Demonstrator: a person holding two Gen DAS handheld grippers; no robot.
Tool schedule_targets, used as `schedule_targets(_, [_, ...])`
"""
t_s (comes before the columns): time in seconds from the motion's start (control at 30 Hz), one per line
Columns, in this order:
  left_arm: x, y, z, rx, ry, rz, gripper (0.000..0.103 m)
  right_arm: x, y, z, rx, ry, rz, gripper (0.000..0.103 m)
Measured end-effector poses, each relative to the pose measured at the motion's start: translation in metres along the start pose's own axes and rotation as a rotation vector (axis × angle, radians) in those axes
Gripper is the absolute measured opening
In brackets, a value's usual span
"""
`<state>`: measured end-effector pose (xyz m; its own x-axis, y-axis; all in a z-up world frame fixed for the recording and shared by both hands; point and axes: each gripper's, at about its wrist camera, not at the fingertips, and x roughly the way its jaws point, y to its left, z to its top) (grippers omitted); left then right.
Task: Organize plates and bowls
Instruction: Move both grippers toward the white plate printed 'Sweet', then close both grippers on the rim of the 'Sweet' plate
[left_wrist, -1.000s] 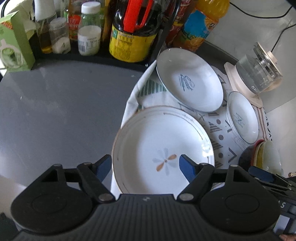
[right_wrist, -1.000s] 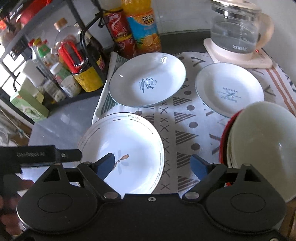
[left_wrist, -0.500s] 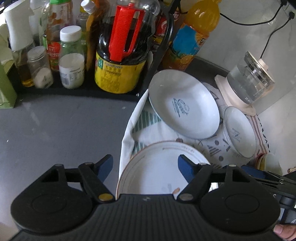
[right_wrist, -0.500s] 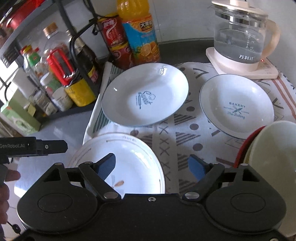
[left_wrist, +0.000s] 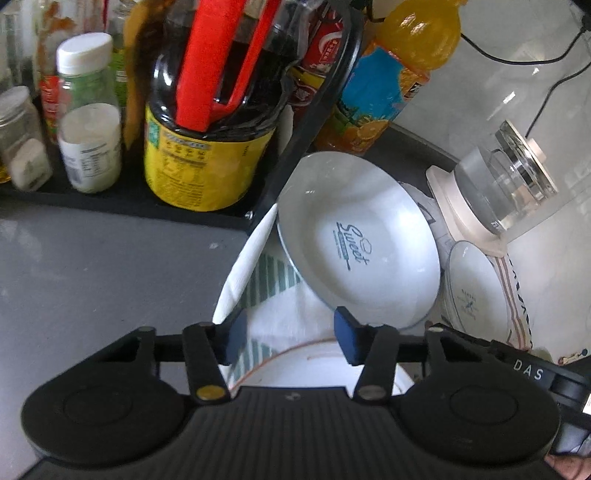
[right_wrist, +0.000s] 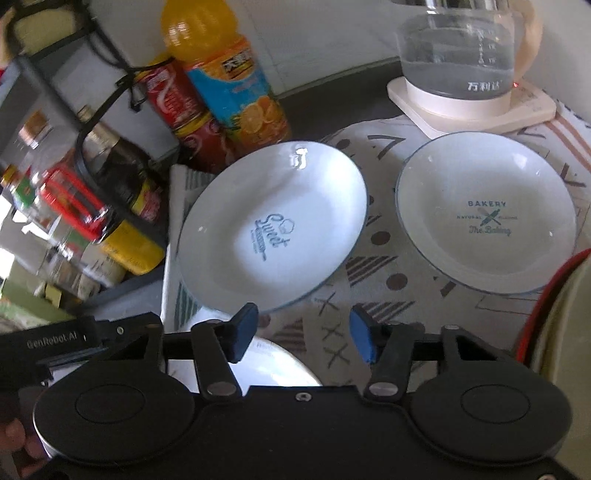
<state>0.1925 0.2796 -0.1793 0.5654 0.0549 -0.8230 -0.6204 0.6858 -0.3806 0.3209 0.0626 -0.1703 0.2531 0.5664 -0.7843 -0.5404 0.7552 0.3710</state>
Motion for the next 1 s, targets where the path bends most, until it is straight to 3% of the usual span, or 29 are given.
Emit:
schedule_targets(0.6, [0.068,-0.006,0.027,-0.047,0.041,0.0,0.015,0.061,-0.02,0.027,0.143,0.061,-0.058,0.017])
schedule_targets(1.0, [0.064,-0.005,0.025,-0.075,0.011,-0.021,0.013,0.049,-0.017,0.028,0.097,0.019,-0.025,0.014])
